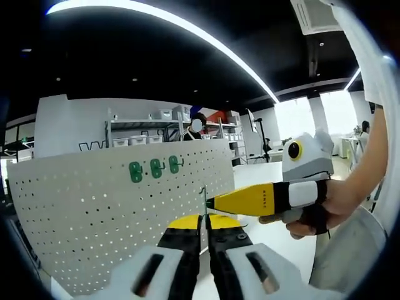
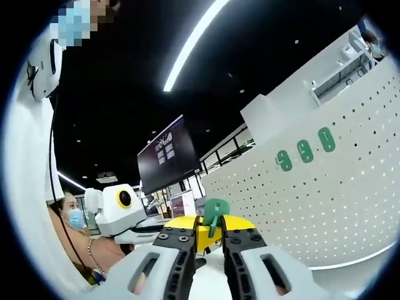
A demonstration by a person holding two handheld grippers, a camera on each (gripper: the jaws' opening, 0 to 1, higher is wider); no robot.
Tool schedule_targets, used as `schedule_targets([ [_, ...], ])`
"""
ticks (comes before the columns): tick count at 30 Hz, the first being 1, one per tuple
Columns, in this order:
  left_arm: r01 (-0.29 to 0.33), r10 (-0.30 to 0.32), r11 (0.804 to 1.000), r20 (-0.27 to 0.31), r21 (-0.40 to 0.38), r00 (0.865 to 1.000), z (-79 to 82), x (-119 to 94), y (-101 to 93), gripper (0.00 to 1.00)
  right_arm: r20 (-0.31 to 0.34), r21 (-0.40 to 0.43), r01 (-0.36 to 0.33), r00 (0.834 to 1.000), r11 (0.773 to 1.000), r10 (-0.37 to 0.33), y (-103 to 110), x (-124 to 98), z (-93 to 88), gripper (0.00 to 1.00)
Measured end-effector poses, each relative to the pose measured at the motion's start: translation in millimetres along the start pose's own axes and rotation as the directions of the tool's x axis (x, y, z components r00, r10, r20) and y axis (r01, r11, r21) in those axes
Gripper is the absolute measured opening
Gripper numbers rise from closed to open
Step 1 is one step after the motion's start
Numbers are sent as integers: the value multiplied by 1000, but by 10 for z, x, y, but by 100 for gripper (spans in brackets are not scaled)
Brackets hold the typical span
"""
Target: Insert the hook assembly into the mounting plate slot until the hook locks in place.
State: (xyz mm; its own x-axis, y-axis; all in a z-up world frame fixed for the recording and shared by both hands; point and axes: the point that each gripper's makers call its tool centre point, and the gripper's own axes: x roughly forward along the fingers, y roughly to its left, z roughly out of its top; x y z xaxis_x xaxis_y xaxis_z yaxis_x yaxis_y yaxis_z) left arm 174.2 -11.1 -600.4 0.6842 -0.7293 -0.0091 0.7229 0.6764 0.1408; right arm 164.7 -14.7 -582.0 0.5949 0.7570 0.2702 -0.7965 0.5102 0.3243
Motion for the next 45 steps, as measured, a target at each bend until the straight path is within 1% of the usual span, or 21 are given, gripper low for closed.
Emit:
schedule_targets([
  [4, -5, 5, 1000, -2, -1, 1000, -5, 1, 4, 3, 9, 23, 15, 1000, 1000, -16, -26, 10, 4, 7],
  [7, -7, 7, 1000, -5, -6, 1000, -10, -1, 6, 3, 4, 14, 23, 1000, 1000, -23, -38, 15, -5, 5],
  [9, -6, 6, 1000, -7, 0, 1000, -14, -3, 3, 3, 1, 27, 26, 1000, 999, -26, -49, 15, -12, 4],
  [11, -11, 10, 1000, -11, -1, 1000, -20, -1, 5, 3, -4, 17, 30, 1000, 999, -30, -57, 16, -22, 4],
  [18, -14, 14, 1000, -12, 5, 1000, -23, 6, -13, 3, -6, 22, 47, 999, 999, -47, -76, 16, -31, 2],
  [23, -15, 15, 1000, -15, 1, 1000, -30, 0, -14, 3, -11, 42, 52, 999, 998, -52, -81, 15, -43, 2],
  [27, -18, 18, 1000, -18, -3, 1000, -41, -3, -14, 3, -17, 78, 59, 998, 995, -58, -90, 12, -59, 1],
  [29, -18, 18, 1000, -11, -5, 1000, -34, -4, -17, 3, -6, 86, 54, 999, 995, -53, -81, 9, -43, 1],
  [31, -19, 19, 1000, -19, -2, 1000, -46, -3, -17, 3, -16, 76, 60, 998, 995, -59, -88, 5, -58, 1],
  [37, -22, 22, 1000, -19, -5, 1000, -50, -2, -12, 3, -18, 42, 63, 998, 997, -63, -85, 10, -62, 0],
  [43, -20, 20, 1000, -26, -10, 999, -74, 11, -6, 3, -31, 48, 81, 996, 996, -79, -99, 12, -71, 0],
  [45, -22, 22, 1000, -22, 2, 1000, -66, 22, -3, 3, -29, 44, 83, 996, 996, -82, -107, 10, -60, 0],
])
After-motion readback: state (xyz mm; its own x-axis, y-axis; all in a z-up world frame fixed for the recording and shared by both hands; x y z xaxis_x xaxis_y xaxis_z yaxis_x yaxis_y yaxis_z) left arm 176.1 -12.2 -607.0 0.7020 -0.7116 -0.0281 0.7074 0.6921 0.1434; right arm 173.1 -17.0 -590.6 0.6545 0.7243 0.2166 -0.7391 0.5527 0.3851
